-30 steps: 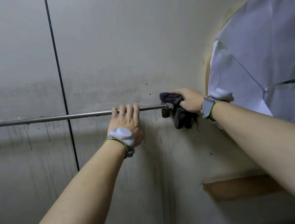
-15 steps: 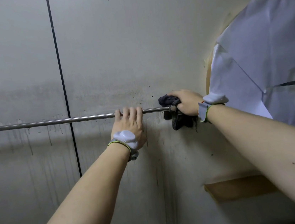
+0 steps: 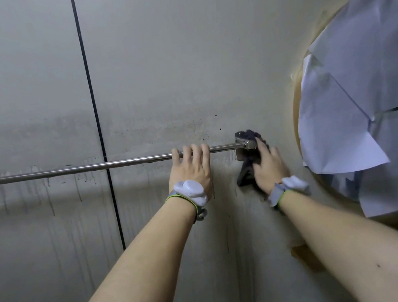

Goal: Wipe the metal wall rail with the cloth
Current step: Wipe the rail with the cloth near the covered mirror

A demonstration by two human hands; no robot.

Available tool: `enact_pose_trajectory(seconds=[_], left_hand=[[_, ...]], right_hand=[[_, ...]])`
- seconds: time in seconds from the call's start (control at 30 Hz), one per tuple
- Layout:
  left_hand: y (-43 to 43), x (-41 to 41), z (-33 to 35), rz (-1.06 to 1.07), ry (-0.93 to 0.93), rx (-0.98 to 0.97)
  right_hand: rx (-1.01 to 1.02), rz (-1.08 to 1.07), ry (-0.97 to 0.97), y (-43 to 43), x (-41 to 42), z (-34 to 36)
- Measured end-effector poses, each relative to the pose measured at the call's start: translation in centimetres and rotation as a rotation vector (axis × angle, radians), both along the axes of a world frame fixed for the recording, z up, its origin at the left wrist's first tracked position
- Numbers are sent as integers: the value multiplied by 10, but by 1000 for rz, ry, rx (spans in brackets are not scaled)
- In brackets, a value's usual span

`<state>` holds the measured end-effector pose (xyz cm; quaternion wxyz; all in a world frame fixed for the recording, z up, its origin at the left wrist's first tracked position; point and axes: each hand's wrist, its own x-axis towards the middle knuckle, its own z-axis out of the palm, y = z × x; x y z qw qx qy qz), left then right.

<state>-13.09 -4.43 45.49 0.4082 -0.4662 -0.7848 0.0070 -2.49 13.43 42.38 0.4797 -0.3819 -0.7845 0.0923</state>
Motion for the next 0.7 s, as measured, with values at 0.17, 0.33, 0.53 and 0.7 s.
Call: enact_pose_trajectory(seconds=[0.17, 0.33, 0.53, 0.7], left_hand=[[0, -3, 0, 2, -1, -13], [-4, -8, 3, -20, 18, -29], [-5, -9, 3, -46, 5, -46], [-2, -10, 2, -67, 10, -22]], right_hand=[[-276, 163, 323, -76, -61, -33], [-255, 209, 348, -80, -59, -38], [-515, 68, 809, -43, -48, 7], [-179, -73, 200, -66, -58, -31]])
